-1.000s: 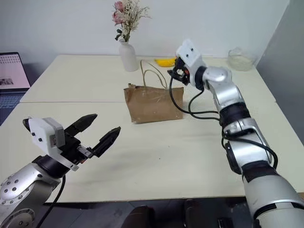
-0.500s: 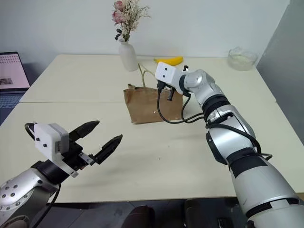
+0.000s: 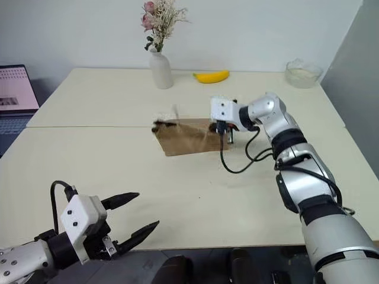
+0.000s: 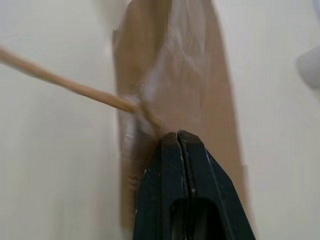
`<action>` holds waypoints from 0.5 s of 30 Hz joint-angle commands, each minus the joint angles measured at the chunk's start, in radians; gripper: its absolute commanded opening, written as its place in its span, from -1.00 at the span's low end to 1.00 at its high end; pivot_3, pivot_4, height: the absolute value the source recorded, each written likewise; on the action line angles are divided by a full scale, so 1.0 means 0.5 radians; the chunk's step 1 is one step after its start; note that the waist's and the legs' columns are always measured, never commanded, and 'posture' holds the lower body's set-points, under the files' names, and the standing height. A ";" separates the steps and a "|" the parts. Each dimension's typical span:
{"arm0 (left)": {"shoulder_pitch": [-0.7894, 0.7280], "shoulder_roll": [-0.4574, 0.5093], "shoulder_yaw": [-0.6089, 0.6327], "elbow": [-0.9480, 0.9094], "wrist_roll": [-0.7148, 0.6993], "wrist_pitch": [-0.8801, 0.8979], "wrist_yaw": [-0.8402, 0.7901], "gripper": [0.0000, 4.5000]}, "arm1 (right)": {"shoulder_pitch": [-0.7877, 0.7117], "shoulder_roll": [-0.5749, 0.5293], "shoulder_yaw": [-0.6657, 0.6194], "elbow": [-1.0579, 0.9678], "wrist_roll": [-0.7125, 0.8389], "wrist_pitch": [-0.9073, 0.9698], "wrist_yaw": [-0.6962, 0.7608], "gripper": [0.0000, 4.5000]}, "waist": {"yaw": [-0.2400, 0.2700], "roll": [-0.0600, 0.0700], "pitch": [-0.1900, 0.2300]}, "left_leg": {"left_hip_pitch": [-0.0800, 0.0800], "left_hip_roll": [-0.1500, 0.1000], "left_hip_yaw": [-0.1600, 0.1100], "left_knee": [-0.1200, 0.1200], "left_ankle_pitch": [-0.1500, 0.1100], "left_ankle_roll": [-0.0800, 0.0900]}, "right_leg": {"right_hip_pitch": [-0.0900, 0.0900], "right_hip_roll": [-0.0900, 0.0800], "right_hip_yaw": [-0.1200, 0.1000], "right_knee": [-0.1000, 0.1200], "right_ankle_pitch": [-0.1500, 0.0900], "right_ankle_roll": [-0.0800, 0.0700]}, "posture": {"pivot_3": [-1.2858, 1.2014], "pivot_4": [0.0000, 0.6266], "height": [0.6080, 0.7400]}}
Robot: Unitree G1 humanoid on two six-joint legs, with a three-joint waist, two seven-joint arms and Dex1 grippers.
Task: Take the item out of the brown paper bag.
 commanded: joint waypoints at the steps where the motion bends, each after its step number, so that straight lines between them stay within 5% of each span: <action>1: -0.024 0.033 -0.046 0.010 0.054 -0.058 -0.066 1.00 | 0.188 -0.082 -0.027 -0.463 0.119 0.162 0.148 -0.99 | -0.001 0.000 0.000 | 0.000 0.000 0.000 0.000 0.000 0.000 | 0.000 0.000 0.000 0.000 0.000 0.000 | 0.03 -0.52 1.00; 9: -0.146 0.033 0.044 0.034 -0.078 -0.013 -0.098 1.00 | 0.528 -0.230 -0.175 -1.249 0.407 0.591 0.155 -0.99 | -0.005 0.002 0.002 | 0.002 0.001 0.000 0.000 0.000 0.000 | -0.002 0.001 0.000 0.007 0.001 0.002 | 0.03 -0.52 1.00; 12: -0.292 0.065 0.036 0.138 0.043 -0.089 -0.088 1.00 | 0.665 -0.262 -0.252 -1.516 0.548 0.799 0.120 -0.75 | -0.002 0.002 0.001 | 0.002 0.001 -0.003 0.001 0.000 0.000 | -0.002 0.001 -0.002 0.008 0.001 0.002 | 0.03 -0.52 1.00; 15: -0.478 0.171 -0.089 0.439 0.431 -0.474 -0.197 1.00 | 0.964 -0.390 -0.279 -2.018 0.770 1.200 0.179 -0.29 | 0.022 0.001 0.001 | 0.001 0.000 -0.004 0.001 0.000 0.000 | -0.001 0.002 -0.004 0.006 0.000 0.002 | 0.03 -0.52 1.00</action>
